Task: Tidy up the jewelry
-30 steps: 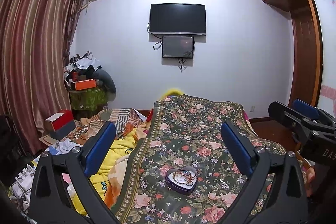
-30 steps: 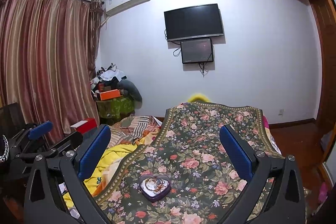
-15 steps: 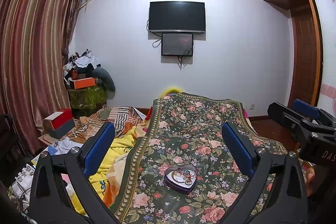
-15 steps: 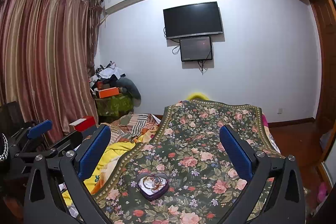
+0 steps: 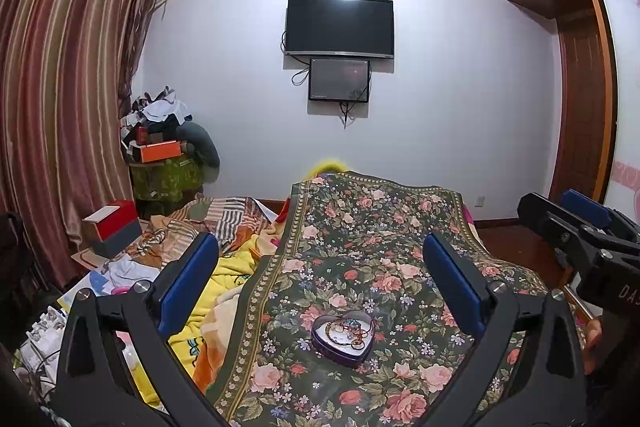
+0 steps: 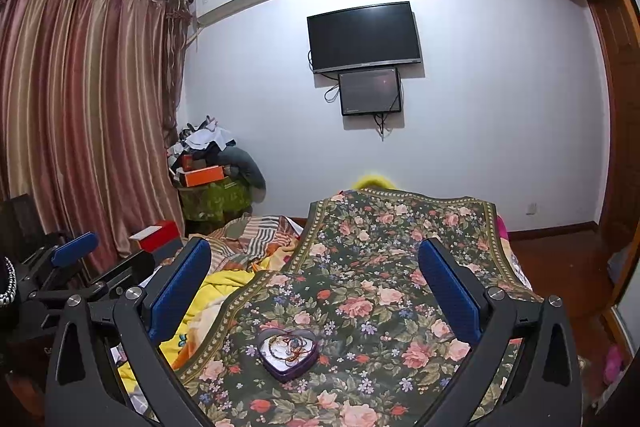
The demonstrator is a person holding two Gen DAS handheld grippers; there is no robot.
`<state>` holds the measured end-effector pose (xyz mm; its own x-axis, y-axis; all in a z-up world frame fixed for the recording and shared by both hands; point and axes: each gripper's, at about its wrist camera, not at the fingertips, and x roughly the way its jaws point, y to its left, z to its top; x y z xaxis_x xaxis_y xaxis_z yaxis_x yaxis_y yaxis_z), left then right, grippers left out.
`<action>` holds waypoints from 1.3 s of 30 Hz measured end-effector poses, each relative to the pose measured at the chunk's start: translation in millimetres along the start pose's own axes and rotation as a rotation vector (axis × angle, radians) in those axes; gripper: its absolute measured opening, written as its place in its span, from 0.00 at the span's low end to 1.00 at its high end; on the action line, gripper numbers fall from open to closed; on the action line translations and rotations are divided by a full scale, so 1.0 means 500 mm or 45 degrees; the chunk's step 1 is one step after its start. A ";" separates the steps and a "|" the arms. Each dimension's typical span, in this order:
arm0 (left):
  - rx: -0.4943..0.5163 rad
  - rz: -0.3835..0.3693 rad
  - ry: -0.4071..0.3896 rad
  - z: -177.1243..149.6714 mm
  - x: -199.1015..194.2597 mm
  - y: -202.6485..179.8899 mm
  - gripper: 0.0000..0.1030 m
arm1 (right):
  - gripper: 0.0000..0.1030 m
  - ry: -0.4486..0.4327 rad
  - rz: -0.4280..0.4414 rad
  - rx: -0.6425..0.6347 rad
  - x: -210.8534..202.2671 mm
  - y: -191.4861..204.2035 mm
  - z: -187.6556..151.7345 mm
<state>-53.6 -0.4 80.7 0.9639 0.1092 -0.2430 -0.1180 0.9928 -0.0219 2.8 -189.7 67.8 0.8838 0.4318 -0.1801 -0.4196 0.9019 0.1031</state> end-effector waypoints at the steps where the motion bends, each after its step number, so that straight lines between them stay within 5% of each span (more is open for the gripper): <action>1: 0.001 0.000 0.000 0.001 0.000 0.000 0.99 | 1.00 0.000 -0.001 0.000 0.001 0.001 0.000; 39: 0.008 -0.035 0.027 -0.008 0.016 -0.004 0.99 | 1.00 0.017 -0.008 0.009 0.006 -0.002 -0.006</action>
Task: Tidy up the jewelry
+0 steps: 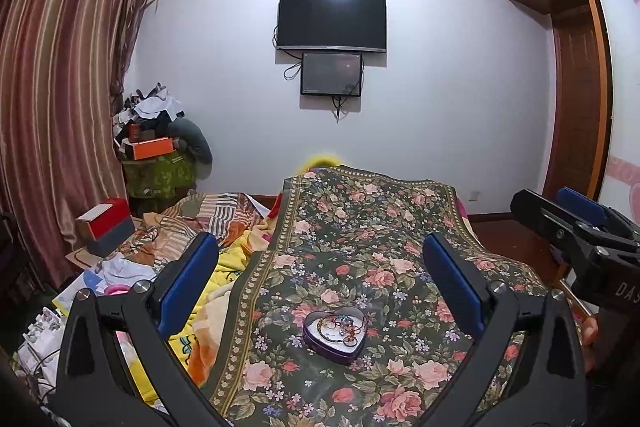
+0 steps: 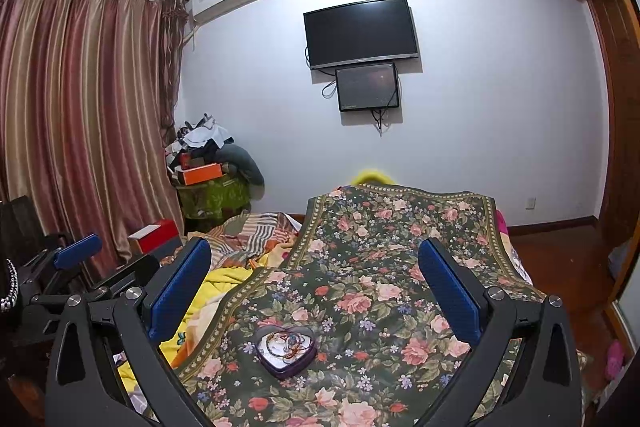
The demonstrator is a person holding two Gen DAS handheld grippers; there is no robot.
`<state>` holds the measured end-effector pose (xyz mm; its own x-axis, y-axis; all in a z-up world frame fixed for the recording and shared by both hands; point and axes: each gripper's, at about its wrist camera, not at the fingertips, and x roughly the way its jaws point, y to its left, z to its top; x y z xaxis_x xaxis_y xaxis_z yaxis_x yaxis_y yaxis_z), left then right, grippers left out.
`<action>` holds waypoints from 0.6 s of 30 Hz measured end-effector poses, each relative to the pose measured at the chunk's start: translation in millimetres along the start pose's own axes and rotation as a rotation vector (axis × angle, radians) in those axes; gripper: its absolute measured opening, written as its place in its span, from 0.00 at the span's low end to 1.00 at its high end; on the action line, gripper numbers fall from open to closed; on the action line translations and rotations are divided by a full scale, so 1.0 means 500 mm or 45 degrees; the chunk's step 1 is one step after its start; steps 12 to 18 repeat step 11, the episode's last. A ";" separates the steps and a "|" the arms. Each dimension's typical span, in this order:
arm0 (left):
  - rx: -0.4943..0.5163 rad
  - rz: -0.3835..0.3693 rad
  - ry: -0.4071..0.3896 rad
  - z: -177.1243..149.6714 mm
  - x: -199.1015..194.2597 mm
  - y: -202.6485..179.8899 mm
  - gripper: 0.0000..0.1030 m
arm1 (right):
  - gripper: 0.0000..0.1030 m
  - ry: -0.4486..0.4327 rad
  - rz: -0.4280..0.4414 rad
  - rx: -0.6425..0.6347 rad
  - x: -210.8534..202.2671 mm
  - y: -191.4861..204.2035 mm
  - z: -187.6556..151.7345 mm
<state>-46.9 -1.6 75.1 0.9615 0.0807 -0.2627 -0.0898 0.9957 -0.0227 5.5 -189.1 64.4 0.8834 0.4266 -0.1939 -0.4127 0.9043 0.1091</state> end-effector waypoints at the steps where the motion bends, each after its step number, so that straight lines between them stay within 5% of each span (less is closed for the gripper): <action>1: 0.000 -0.001 0.000 0.000 0.000 0.000 0.99 | 1.00 0.002 -0.001 0.001 0.000 0.001 -0.001; 18: -0.013 -0.013 0.014 -0.002 0.009 0.002 0.99 | 1.00 0.013 -0.005 0.004 0.007 0.001 -0.002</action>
